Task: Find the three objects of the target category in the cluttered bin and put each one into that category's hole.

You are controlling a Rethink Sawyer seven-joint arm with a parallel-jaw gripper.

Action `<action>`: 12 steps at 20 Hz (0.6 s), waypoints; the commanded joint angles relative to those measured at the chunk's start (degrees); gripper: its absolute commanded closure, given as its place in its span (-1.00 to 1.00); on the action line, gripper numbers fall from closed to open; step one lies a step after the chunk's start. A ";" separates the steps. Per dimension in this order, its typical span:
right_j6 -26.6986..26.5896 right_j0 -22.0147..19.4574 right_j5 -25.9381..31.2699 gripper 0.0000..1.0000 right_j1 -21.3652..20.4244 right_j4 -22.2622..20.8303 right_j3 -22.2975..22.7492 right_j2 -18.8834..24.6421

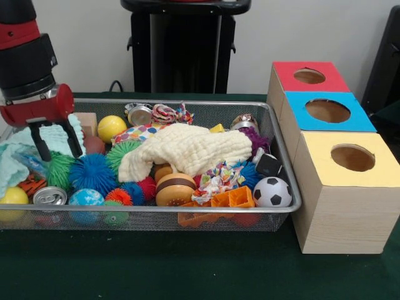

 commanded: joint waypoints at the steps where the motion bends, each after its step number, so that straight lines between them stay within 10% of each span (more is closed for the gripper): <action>1: -20.10 -1.02 6.24 -1.00 1.31 -0.70 -4.74 1.34; 12: -20.08 -1.20 4.00 -1.00 1.49 -1.72 -5.30 0.58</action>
